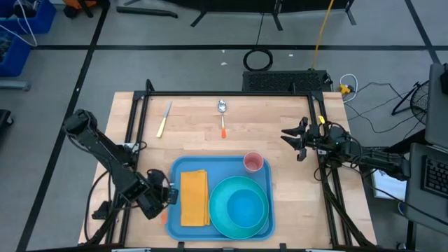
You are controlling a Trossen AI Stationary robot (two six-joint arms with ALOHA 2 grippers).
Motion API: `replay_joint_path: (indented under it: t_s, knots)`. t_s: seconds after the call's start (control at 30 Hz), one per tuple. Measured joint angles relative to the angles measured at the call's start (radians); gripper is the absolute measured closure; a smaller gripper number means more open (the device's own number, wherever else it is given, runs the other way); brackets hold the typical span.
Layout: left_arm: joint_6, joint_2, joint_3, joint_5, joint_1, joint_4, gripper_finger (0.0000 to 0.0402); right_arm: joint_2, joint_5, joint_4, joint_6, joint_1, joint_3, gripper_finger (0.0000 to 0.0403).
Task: Set up tray
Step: Put the orange fork on top of the yellow napkin
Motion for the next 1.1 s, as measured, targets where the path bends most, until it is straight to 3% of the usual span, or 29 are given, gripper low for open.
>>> replay_joint_path:
  t_s: [0.13,0.47,0.6,1.1]
  knots:
    - [0.114,0.011,0.003,-0.091,0.061,0.068,0.0391,0.000,0.000,0.000,0.000,0.000,0.000,0.0289]
    - [0.292,0.121,0.001,-0.101,0.174,0.253,0.0392,0.000,0.000,0.000,0.000,0.000,0.000,0.0289]
    - [0.281,0.157,0.001,-0.143,0.177,0.311,0.0392,0.000,0.000,0.000,0.000,0.000,0.000,0.0289]
    - [0.080,0.210,0.001,-0.103,0.107,0.354,0.0392,0.000,0.000,-0.004,0.000,0.000,0.000,0.0289]
